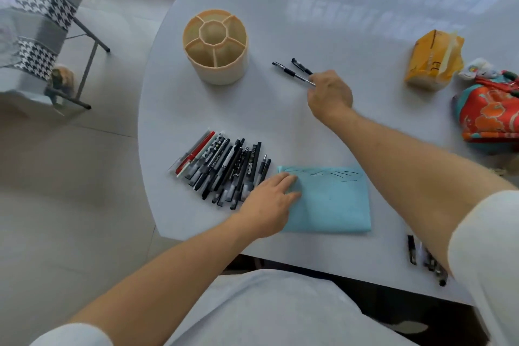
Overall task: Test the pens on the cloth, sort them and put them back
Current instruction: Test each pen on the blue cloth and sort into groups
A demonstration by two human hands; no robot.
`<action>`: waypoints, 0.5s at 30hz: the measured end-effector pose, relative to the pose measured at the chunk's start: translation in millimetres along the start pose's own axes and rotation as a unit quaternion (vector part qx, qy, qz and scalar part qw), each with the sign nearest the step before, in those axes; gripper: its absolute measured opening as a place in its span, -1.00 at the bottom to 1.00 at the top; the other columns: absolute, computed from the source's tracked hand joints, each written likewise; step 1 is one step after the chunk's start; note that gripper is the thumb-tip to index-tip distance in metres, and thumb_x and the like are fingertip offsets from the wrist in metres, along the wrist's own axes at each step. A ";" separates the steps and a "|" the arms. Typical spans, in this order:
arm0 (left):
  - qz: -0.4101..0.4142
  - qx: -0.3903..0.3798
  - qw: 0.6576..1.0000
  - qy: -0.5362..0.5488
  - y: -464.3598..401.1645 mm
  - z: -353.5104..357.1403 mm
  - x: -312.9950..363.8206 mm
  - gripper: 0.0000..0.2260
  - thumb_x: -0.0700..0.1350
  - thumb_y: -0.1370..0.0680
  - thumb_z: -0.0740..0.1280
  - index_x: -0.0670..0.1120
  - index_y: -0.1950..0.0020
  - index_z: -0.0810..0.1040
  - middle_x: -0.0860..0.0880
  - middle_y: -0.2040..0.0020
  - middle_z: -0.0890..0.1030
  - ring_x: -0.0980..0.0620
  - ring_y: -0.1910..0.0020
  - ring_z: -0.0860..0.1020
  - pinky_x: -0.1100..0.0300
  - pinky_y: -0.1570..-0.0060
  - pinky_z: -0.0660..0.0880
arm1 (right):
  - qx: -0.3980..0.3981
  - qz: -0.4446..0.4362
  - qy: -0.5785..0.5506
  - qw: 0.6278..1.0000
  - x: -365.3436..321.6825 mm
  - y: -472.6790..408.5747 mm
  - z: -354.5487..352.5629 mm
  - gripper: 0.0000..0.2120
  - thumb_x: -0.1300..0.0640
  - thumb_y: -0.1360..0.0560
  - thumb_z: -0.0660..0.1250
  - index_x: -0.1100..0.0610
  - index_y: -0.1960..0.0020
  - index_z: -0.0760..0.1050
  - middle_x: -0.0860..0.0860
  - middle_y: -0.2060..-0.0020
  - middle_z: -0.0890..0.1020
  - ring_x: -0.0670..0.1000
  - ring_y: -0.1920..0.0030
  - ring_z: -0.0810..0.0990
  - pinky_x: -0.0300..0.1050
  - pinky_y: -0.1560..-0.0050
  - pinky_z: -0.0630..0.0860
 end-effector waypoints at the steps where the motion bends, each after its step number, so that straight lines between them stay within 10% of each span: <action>1: 0.000 0.001 1.000 0.001 -1.0 0.9 0.7 -0.54 -0.14 -0.55 0.24 -0.07 -0.47 0.43 -0.17 -0.59 0.21 -0.15 -0.57 0.12 -0.07 -0.53 0.17 | -0.011 0.005 0.035 0.999 -1.3 -7.0 5.5 -0.68 0.22 -0.62 0.18 0.10 -0.32 0.55 0.16 -0.27 0.51 0.22 -0.27 0.52 -0.01 -0.16 0.51; 5: 0.012 0.003 1.000 0.005 -2.9 3.0 1.7 -0.52 -0.15 -0.55 0.24 -0.07 -0.49 0.41 -0.18 -0.59 0.20 -0.16 -0.58 0.11 -0.05 -0.55 0.14 | 0.006 -0.005 0.074 0.997 -2.7 -12.8 12.0 -0.74 0.21 -0.62 0.19 0.15 -0.23 0.58 0.18 -0.20 0.54 0.24 -0.23 0.51 0.01 -0.05 0.50; 10: 0.031 -0.013 0.999 0.001 -10.9 0.2 1.4 -0.55 -0.14 -0.56 0.21 -0.02 -0.47 0.43 -0.12 -0.60 0.20 -0.10 -0.59 0.12 -0.01 -0.52 0.16 | 0.041 0.044 -0.147 0.987 38.1 34.4 5.7 -0.83 0.08 -0.54 0.32 0.12 -0.03 0.64 0.06 0.05 0.69 0.10 0.01 0.61 -0.06 0.02 0.54; 15: 0.026 0.007 0.999 0.034 -23.2 -10.2 9.9 -0.59 -0.14 -0.54 0.26 -0.08 -0.40 0.49 -0.07 -0.51 0.36 -0.09 -0.52 0.25 -0.02 -0.40 0.32 | 0.053 0.157 -0.446 0.880 109.7 131.7 6.8 -0.96 0.14 -0.47 0.48 0.09 0.09 0.67 0.07 0.26 0.72 0.01 0.30 0.65 -0.03 0.19 0.61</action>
Point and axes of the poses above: each hand's wrist, its own y-axis away from the middle knuckle, its own z-axis out of the palm, x = y × z, the point moved 9 cm from there along -y, towards the middle knuckle
